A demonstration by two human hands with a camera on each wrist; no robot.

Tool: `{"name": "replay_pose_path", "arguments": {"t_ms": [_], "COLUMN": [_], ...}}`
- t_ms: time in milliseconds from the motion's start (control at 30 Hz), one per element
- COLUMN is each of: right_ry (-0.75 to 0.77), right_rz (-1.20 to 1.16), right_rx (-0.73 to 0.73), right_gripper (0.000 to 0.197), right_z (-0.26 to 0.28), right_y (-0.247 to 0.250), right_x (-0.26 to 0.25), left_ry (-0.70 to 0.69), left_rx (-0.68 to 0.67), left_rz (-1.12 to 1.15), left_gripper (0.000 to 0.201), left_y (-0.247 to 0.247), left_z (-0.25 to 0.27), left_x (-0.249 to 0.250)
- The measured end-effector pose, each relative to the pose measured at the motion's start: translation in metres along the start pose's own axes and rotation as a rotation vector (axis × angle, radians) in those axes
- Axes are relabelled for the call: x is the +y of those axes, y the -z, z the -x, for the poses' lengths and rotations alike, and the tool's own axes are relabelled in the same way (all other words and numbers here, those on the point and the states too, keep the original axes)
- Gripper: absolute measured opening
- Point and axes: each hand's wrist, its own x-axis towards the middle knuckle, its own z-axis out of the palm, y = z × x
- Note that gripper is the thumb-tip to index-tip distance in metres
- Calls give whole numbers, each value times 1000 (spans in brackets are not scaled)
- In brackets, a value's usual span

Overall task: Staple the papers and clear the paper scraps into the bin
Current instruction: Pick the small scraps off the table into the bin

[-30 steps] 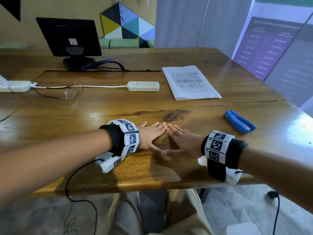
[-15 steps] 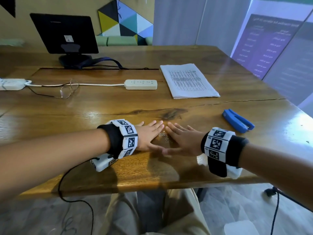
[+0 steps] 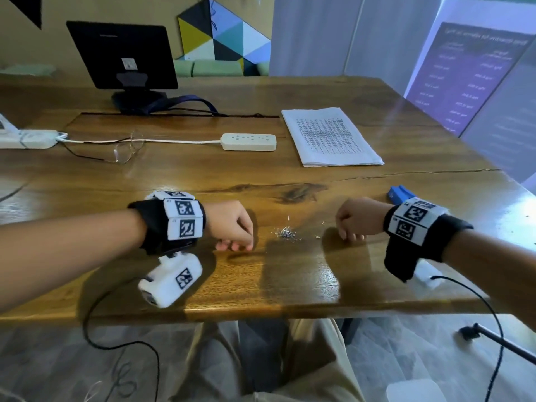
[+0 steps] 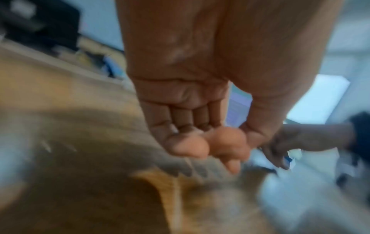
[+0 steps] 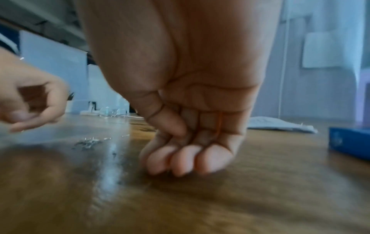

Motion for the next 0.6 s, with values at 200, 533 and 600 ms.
{"name": "replay_pose_path", "arguments": {"t_ms": [200, 533, 600], "right_ry": [38, -118, -153], "right_rz": [206, 88, 51], "right_rx": [-108, 29, 85], "right_gripper": [26, 17, 8], "right_z": [-26, -34, -32], "right_y": [-11, 17, 16], "right_x": [-57, -24, -21], "left_ry": [245, 290, 332], "left_rx": [-146, 170, 150], "left_rz": [424, 442, 346], "left_gripper": [23, 25, 31], "left_y": [-19, 8, 4], "left_z": [-39, -49, -52], "left_x": [33, 21, 19]}}
